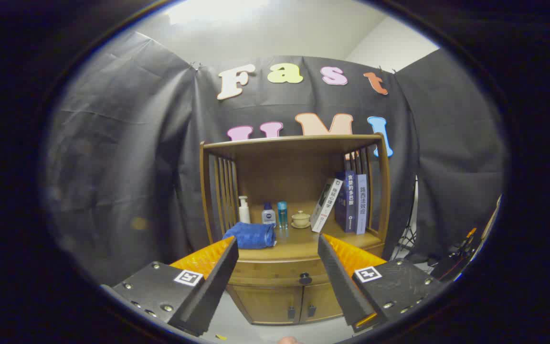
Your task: Pull open the drawer, take out the items inside it, and place them on the countertop above the cabinet.
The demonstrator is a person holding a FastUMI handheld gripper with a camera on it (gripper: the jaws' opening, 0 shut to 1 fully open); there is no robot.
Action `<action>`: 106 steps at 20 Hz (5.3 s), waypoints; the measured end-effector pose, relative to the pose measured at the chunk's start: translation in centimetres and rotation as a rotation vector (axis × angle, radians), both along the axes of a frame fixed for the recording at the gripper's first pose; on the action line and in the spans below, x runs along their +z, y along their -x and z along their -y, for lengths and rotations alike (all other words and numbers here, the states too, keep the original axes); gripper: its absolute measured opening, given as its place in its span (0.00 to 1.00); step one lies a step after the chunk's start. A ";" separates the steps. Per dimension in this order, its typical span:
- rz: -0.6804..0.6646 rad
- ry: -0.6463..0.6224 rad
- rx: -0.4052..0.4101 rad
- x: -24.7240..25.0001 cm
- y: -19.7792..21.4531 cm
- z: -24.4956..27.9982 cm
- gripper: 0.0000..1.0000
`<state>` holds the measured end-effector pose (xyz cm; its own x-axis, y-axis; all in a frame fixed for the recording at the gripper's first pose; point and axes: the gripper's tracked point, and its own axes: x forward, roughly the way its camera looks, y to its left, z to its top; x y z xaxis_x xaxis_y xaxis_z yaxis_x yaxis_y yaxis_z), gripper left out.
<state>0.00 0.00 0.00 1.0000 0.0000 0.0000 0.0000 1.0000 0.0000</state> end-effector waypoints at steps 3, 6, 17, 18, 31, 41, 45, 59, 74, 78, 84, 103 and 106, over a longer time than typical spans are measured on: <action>-0.024 0.012 0.010 -0.4 0.0 0.1 1.00; -0.006 0.011 -0.002 -0.2 0.2 0.2 1.00; -0.035 -0.014 -0.012 -3.3 -0.8 0.9 1.00; -0.025 -0.015 -0.008 -3.3 -1.0 0.8 1.00; -0.095 0.001 -0.036 -13.2 -9.0 2.4 1.00; -0.175 0.061 -0.058 -23.4 -16.8 3.6 1.00; -0.189 0.082 -0.111 -25.4 -19.1 6.4 1.00; -0.186 0.035 -0.040 -28.4 -22.5 8.0 0.41; -0.196 0.052 -0.116 -28.3 -7.0 9.2 0.28; -0.202 0.060 -0.106 -28.3 -5.0 9.4 0.28; -0.238 0.054 -0.085 -28.5 -4.3 9.0 0.37; -0.391 0.043 -0.065 -17.3 -13.5 10.9 0.96; -0.587 -0.006 -0.031 -21.7 -16.1 9.6 0.96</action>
